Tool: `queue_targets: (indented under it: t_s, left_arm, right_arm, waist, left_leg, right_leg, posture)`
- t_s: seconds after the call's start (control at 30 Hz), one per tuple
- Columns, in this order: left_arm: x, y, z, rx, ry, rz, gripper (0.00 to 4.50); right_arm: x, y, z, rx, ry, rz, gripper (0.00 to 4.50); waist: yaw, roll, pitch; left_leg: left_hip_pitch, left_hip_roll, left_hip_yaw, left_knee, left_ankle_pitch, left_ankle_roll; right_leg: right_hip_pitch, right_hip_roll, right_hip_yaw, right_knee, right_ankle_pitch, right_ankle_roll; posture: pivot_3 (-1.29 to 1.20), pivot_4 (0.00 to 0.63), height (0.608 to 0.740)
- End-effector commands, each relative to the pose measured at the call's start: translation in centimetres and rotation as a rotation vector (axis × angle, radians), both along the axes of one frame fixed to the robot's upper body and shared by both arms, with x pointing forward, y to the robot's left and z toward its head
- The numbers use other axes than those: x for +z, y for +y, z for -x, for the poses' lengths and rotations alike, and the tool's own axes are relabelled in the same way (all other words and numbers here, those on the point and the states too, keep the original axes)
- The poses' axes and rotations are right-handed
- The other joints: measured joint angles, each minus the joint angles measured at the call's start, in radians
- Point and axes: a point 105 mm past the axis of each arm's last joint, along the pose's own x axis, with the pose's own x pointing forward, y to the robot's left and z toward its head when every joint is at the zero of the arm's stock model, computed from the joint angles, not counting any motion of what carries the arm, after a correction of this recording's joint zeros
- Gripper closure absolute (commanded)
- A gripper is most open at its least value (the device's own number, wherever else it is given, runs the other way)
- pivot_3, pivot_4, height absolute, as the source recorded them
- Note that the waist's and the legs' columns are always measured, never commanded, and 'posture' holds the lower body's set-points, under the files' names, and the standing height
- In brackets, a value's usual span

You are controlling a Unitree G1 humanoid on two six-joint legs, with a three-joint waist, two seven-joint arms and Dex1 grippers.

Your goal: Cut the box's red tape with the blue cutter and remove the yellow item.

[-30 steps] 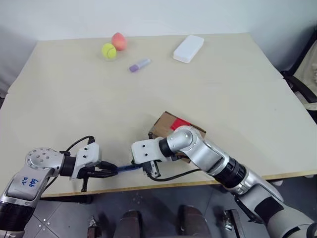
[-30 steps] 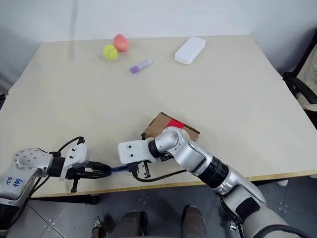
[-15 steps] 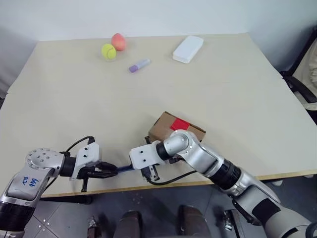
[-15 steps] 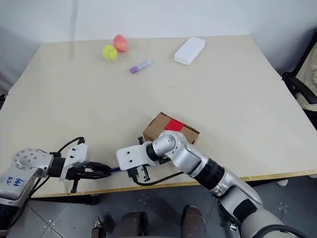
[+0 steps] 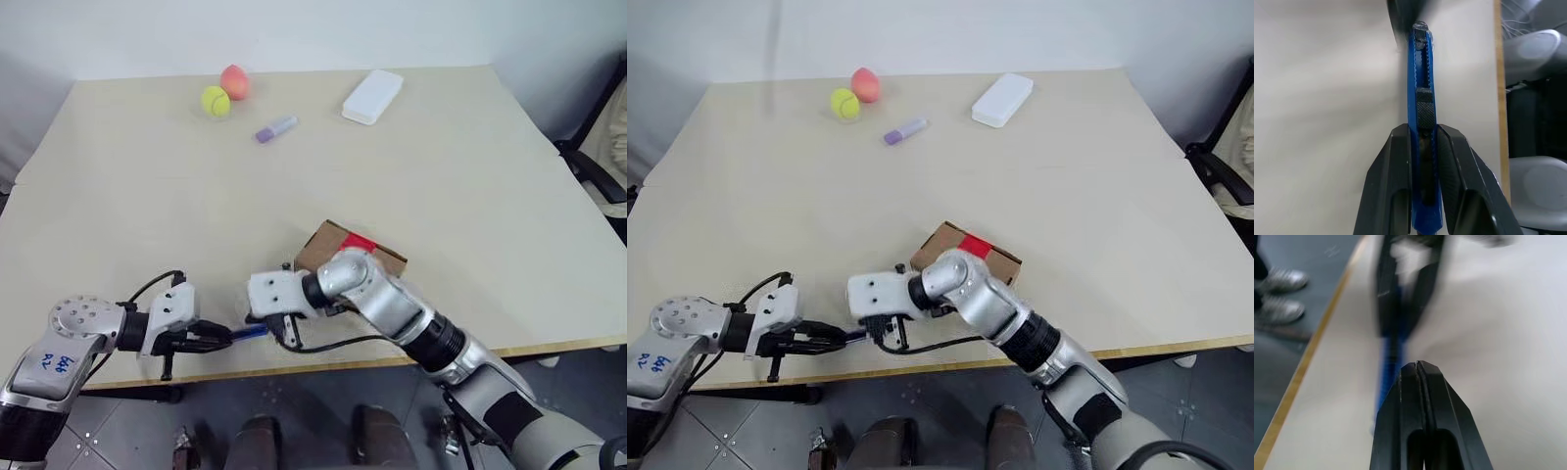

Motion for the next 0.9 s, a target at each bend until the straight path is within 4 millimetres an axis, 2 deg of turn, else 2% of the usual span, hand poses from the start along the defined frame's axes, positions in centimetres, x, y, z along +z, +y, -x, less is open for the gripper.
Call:
queue_targets:
  t_s: [0.03,0.17,0.2,0.27,0.37,0.4,0.5,0.63,0.8,0.9]
  left_arm:
    - [1.7,0.7,-0.7,0.060,-0.102,0.044,4.09]
    - [3.0,1.3,-1.5,0.101,-0.224,0.084,4.09]
    - [3.3,1.4,-1.8,0.113,-0.250,0.100,4.09]
    - [4.1,1.4,-2.3,0.130,-0.319,0.135,4.09]
    - [5.6,1.1,-3.7,0.158,-0.479,0.208,4.09]
    - [6.0,0.9,-4.1,0.165,-0.523,0.227,4.09]
    - [7.0,-0.2,-5.3,0.166,-0.663,0.281,4.09]
    - [8.0,-1.6,-6.6,0.159,-0.798,0.331,4.09]
    - [8.6,-3.4,-8.0,0.148,-0.903,0.363,4.09]
    - [8.5,-5.3,-8.6,0.113,-0.928,0.391,4.09]
  right_arm:
    - [4.9,-1.6,0.3,-0.041,0.076,-0.093,3.59]
    - [8.6,-3.6,-0.9,-0.146,0.144,-0.171,2.20]
    - [9.1,-4.0,-1.1,-0.170,0.165,-0.182,1.99]
    - [10.2,-4.8,-1.5,-0.203,0.218,-0.205,1.22]
    - [11.3,-6.5,-3.4,-0.306,0.286,-0.214,0.19]
    - [11.6,-6.9,-3.9,-0.328,0.293,-0.217,0.04]
    - [13.0,-7.5,-5.5,-0.406,0.353,-0.255,0.04]
    - [13.8,-7.4,-6.9,-0.482,0.443,-0.267,0.04]
    - [14.4,-6.3,-7.0,-0.455,0.488,-0.246,0.04]
    - [13.4,-5.6,-6.5,-0.401,0.498,-0.152,0.04]
  waist:
    - [0.001,0.000,0.000]
    - [0.000,0.000,0.000]
    - [0.000,0.000,0.000]
    - [0.000,0.000,0.000]
    - [0.000,0.000,0.000]
    - [0.001,-0.001,0.000]
    - [-0.001,-0.001,0.000]
    - [-0.005,-0.001,0.000]
    - [-0.007,-0.001,0.000]
    - [-0.006,-0.001,0.000]
  left_leg:
    - [0.000,0.000,0.000,0.000,0.000,0.000]
    - [0.000,0.000,0.000,0.000,0.000,0.000]
    - [0.000,0.000,0.000,0.000,0.000,0.000]
    - [0.000,0.000,0.000,0.000,0.000,0.000]
    - [0.000,0.000,0.001,0.000,0.000,0.000]
    - [0.000,0.000,0.001,0.000,-0.001,0.000]
    - [0.000,0.000,0.002,0.001,-0.001,0.001]
    - [0.000,0.000,0.002,0.001,-0.001,0.001]
    - [0.000,0.001,0.003,0.001,-0.001,0.000]
    - [-0.001,0.000,0.003,0.002,-0.001,0.001]
  right_leg:
    - [0.000,0.000,0.000,0.000,0.000,0.000]
    - [0.000,0.000,0.000,0.000,0.000,0.000]
    - [0.000,0.000,0.000,0.000,0.000,0.000]
    - [0.000,0.000,0.000,0.000,0.000,0.000]
    - [0.000,0.000,0.000,0.000,0.000,0.000]
    - [0.000,0.000,0.000,-0.001,0.000,-0.001]
    - [0.000,0.000,0.000,-0.001,0.000,0.000]
    - [0.000,0.000,0.000,-0.001,0.000,0.000]
    - [0.000,0.000,-0.001,-0.001,0.001,0.000]
    - [0.000,0.000,-0.001,-0.002,0.001,0.000]
  posture:
    - [0.00,0.150,0.740]
    - [0.00,0.150,0.740]
    - [0.00,0.150,0.740]
    - [0.00,0.150,0.740]
    - [0.00,0.150,0.740]
    - [0.00,0.150,0.740]
    - [0.00,0.150,0.740]
    - [0.00,0.150,0.740]
    - [0.00,0.150,0.740]
    - [0.00,0.150,0.740]
